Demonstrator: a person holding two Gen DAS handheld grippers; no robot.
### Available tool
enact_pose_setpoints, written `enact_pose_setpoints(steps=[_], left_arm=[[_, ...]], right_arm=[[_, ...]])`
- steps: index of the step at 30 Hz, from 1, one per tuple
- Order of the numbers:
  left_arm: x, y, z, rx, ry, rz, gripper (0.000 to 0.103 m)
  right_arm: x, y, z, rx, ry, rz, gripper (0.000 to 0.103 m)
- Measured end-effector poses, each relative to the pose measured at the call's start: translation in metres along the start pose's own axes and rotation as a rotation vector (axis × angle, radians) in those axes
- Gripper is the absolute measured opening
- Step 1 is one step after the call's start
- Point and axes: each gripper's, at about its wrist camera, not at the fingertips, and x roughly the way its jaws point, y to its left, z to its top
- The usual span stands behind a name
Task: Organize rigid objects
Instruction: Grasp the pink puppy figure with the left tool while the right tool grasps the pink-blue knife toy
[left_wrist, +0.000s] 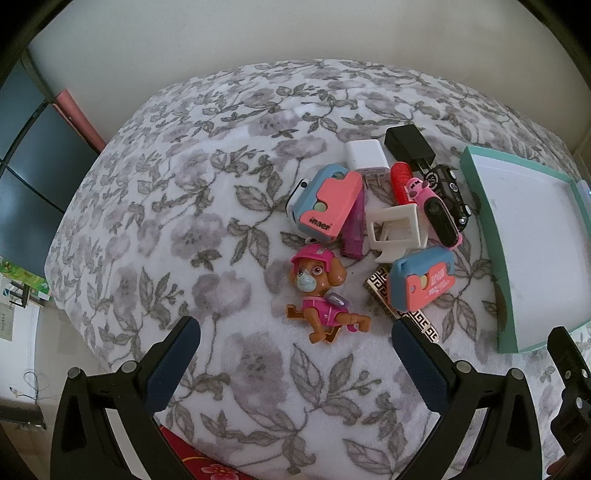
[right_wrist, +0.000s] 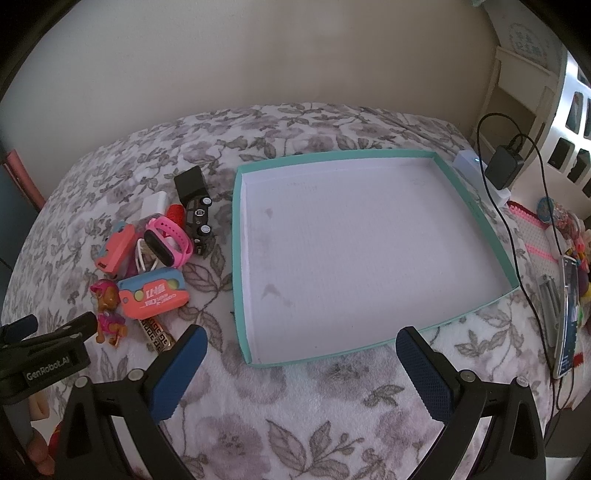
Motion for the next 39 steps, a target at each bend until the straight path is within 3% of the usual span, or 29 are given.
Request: enact_pose_setpoints(steps=[6, 12, 18, 24, 39], left_arm=[[-0.004, 0.015, 0.003, -0.07, -0.018, -0.05, 0.103], [0.006, 0.044, 0.011, -0.157, -0.021, -0.026, 0.103], [0.032, 0.066, 0.014, -0.222, 0.052, -0.037, 0.103], [0.05, 0.069, 0.018, -0.241, 0.105, -0.067, 0.103], [0.069, 0.057, 0.032, -0.242, 0.148, -0.186, 0.101]], right_arm=[[-0.008, 0.006, 0.004, -0.022, -0.028, 0.029, 0.103], [-0.016, 0.033, 0.017, -0.062, -0.078, 0.169, 0.103], [0.008, 0.076, 0.021, -0.143, 0.0, 0.24, 0.103], [0.039, 0.106, 0.017, -0.195, 0.085, 0.257, 0.103], [0.082, 0.122, 0.032, -0.19, 0.169, 0.38, 0.097]])
